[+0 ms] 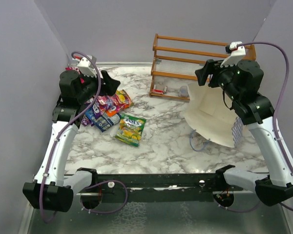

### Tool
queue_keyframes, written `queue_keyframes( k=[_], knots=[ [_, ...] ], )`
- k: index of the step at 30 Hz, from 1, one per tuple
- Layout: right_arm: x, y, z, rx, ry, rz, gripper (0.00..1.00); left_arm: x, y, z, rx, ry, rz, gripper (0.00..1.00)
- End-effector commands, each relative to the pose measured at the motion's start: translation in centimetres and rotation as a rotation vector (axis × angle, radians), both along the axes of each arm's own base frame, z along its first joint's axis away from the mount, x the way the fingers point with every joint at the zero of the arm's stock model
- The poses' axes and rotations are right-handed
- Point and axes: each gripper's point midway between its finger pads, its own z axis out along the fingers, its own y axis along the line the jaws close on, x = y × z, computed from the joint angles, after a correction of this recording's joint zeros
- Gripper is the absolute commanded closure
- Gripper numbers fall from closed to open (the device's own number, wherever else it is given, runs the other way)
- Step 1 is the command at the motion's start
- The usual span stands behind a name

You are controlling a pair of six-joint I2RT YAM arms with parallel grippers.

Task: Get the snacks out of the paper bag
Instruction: Adjust the paper bag at the center of the board.

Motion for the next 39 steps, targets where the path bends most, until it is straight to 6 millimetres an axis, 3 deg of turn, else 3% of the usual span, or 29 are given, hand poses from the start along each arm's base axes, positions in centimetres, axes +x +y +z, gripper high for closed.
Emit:
queue_keyframes(
  k=[1, 4, 7, 10, 16, 23, 28, 32, 34, 39],
  knots=[
    [-2.1, 3.2, 2.5, 0.157, 0.071, 0.157, 0.27, -3.6, -4.5, -0.8, -0.134, 0.048, -0.232, 0.21],
    [-2.6, 4.3, 3.0, 0.187, 0.098, 0.215, 0.29, -5.2, -8.0, -1.2, -0.238, 0.072, -0.365, 0.21],
    [-3.3, 5.1, 3.5, 0.212, 0.107, 0.263, 0.30, -7.6, -13.2, -1.2, -0.293, 0.064, -0.474, 0.20],
    [-4.1, 5.9, 4.2, 0.219, 0.088, 0.329, 0.30, -8.0, -15.5, -3.2, -0.275, 0.129, -0.391, 0.18],
    [-4.3, 6.8, 3.5, 0.198, 0.077, 0.394, 0.30, -7.1, -15.7, -5.5, -0.210, 0.164, -0.289, 0.12],
    [-4.1, 8.1, 1.2, 0.198, 0.110, 0.470, 0.30, -6.6, -14.3, -9.4, -0.041, 0.272, -0.168, 0.15],
    [-2.8, 6.9, -1.3, 0.131, 0.143, 0.381, 0.27, -6.6, -12.9, -9.1, 0.001, 0.277, -0.113, 0.16],
    [-2.5, 6.1, -1.8, 0.099, 0.135, 0.342, 0.26, -6.8, -11.8, -9.1, 0.026, 0.321, -0.057, 0.13],
    [-2.6, 6.0, -1.6, 0.092, 0.122, 0.341, 0.25, -7.3, -12.9, -9.0, -0.018, 0.365, -0.096, 0.10],
    [-2.5, 5.8, -1.5, 0.069, 0.111, 0.338, 0.21, -7.9, -18.1, -7.4, -0.183, 0.425, -0.307, 0.10]
  ],
)
